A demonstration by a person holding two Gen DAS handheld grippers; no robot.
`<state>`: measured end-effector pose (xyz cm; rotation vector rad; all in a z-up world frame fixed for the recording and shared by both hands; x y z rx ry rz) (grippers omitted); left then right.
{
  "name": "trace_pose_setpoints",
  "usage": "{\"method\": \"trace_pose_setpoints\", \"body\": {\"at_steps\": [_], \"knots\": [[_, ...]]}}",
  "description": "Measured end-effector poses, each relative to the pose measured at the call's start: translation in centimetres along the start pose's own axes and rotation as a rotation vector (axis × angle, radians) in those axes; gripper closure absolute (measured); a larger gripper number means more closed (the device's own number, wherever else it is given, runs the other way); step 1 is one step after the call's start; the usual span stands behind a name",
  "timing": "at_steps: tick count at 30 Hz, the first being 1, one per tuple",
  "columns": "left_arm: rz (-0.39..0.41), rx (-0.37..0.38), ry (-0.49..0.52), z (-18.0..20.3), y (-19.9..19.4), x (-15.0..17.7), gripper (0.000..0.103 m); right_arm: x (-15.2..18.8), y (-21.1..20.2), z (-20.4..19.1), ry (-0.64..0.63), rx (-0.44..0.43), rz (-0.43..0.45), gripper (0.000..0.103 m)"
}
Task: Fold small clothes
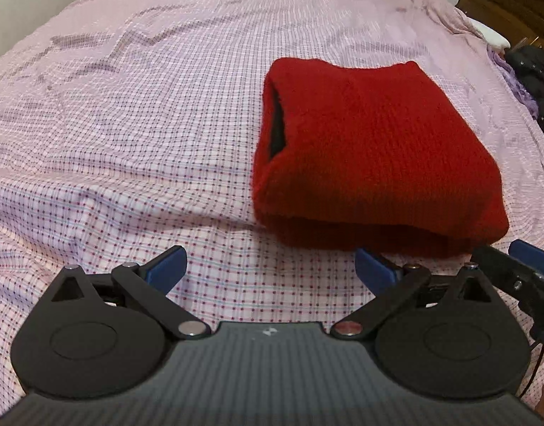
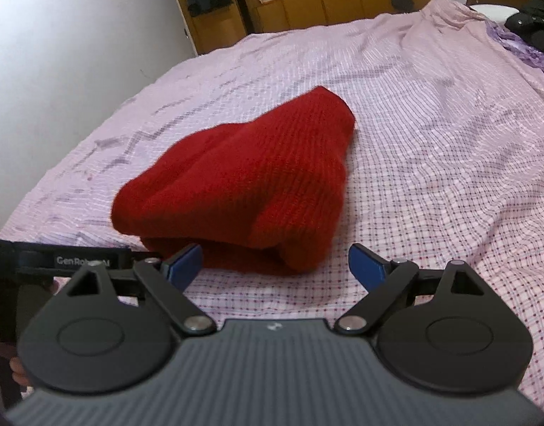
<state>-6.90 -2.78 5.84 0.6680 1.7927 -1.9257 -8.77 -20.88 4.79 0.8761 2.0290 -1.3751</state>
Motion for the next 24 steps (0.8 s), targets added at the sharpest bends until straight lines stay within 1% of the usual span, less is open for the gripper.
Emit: {"method": "trace_pose_setpoints", "body": {"at_steps": [4,7,19,24], "knots": [[0.022,-0.024,0.034,0.7,0.0,-0.1,0.0,-0.1,0.2,0.3,0.009,-0.001,-0.007,0.013],[0.029,-0.013,0.06,1.1,0.0,-0.3,0.0,0.0,0.4,0.3,0.003,0.0,-0.018,0.013],[0.041,-0.001,0.055,1.2,0.2,-0.2,0.0,0.5,0.9,-0.3,-0.013,0.003,-0.04,0.013],[0.04,0.021,0.063,1.4,0.2,-0.1,0.0,0.3,0.9,-0.3,-0.01,0.0,-0.041,0.013]]}}
Point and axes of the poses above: each gripper's, at about its wrist camera, not at the fingertips, and y roughly the way its jaws point, z to its right, x to its underside, the point moved 1 cm from there along y, roughly the way its jaws point, and after that the axes turned 4 degrees about y, right-handed, at the moved point
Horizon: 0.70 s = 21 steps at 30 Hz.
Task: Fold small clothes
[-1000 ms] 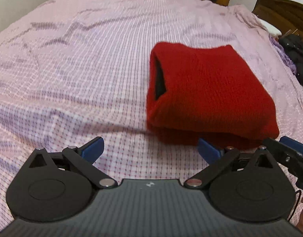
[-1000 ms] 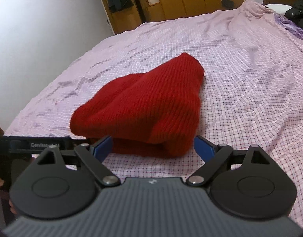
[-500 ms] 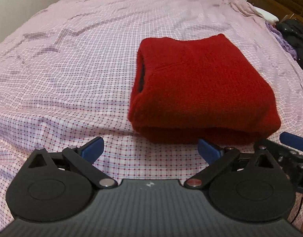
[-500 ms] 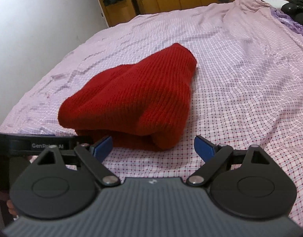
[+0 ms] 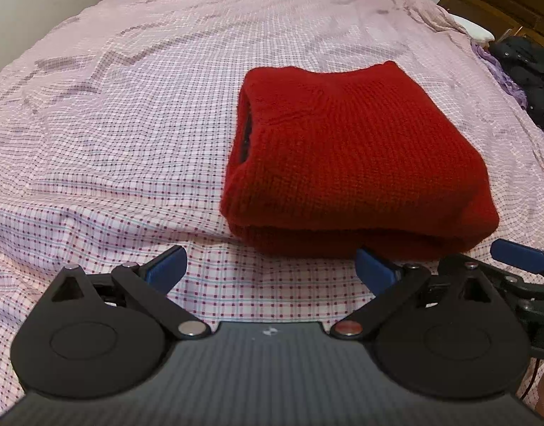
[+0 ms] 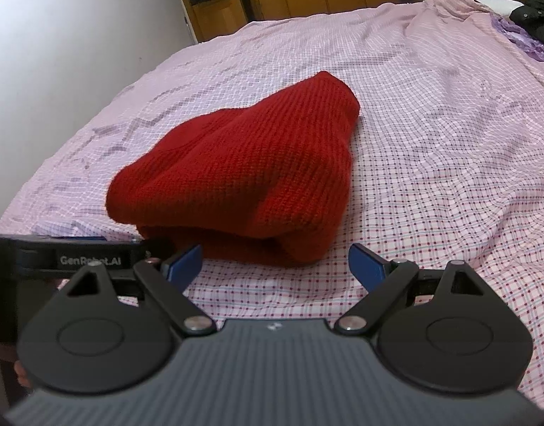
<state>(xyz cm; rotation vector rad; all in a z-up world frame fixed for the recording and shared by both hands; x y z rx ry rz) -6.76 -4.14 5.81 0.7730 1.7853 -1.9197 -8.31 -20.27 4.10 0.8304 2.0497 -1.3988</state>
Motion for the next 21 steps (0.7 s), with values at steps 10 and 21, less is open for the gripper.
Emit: {"method": "trace_pose_setpoints", "body": {"at_steps": [10,21], "knots": [[-0.011,0.008,0.013,0.21,0.51,0.39,0.0,0.12,0.34,-0.06,0.02,0.008,-0.016,0.013],[-0.029,-0.008,0.003,-0.27,0.86,0.37,0.0,0.29,0.61,0.12,0.023,0.02,-0.031,0.013]]}}
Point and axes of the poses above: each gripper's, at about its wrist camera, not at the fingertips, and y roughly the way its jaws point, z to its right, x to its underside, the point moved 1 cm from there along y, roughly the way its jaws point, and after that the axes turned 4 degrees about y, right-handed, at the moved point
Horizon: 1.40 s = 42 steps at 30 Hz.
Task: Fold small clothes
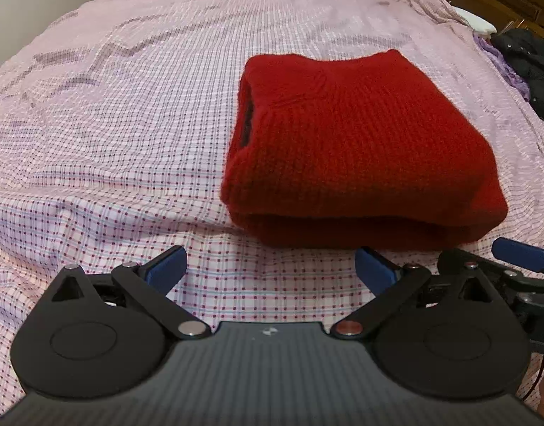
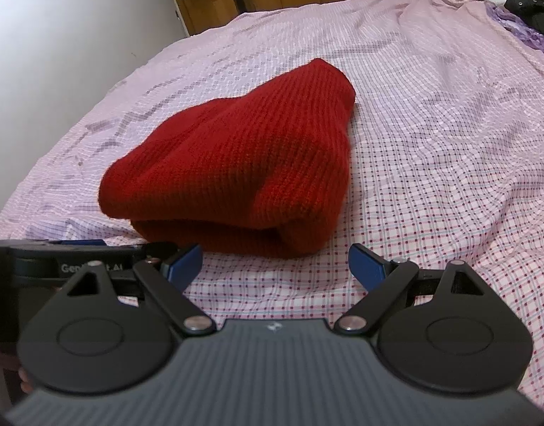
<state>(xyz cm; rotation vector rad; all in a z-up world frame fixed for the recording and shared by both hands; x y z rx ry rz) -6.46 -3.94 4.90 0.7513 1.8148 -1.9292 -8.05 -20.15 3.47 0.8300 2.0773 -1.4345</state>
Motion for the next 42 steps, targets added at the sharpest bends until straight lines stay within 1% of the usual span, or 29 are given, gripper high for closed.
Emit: {"method": "trace_pose_setpoints", "body": {"at_steps": [9,42], "knots": [[-0.008,0.0,0.021,0.28,0.17,0.27,0.0,0.09,0.24,0.05,0.007,0.005,-0.011,0.013],[-0.019,-0.004,0.014,0.26,0.15,0.46,0.0,0.22,0.28,-0.04,0.003,0.0,-0.02,0.013]]}}
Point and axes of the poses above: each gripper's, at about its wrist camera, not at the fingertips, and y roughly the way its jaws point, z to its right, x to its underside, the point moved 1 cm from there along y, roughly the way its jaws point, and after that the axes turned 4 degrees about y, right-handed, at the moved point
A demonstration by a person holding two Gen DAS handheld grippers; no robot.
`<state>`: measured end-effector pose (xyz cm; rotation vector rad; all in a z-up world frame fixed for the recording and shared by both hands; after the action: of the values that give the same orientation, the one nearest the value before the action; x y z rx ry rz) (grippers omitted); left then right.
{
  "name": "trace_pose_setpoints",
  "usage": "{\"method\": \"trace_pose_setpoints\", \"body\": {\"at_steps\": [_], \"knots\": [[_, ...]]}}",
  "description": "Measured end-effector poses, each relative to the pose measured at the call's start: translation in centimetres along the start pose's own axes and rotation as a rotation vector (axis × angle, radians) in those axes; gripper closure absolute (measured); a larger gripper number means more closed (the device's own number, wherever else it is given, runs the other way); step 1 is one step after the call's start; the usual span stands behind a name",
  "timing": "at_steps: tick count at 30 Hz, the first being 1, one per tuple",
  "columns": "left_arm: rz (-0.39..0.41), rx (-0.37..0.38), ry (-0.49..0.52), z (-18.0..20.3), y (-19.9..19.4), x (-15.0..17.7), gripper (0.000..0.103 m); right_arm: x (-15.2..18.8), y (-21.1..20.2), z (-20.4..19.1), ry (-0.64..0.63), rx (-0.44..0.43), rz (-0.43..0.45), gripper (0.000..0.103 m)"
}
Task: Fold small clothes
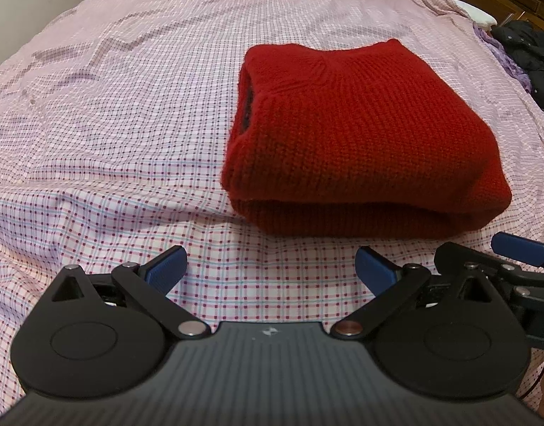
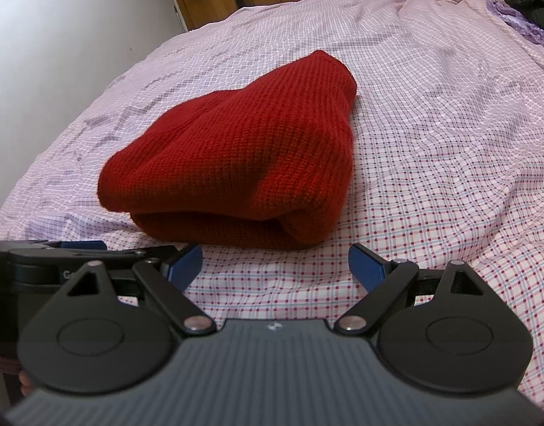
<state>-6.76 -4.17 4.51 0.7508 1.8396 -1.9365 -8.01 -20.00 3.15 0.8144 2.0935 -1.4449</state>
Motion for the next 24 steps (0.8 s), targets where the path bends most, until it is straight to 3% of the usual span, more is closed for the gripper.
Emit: {"method": "trace_pose_setpoints", "body": {"at_steps": [24], "knots": [[0.001,0.008,0.0,-0.08,0.15,0.02,0.0,-0.05,0.03,-0.32,-0.009,0.003,-0.001,0.013]]}}
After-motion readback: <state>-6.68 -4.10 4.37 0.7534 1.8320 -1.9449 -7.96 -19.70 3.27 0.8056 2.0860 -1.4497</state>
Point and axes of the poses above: each gripper's, at about its wrist camera, not at the fingertips, and y roughly the way its jaws point, z to its right, x to its underside, the point moved 1 cm from there along y, roughly the way its jaws point, and after that the axes turned 4 degrees about y, right-handed, at the moved point
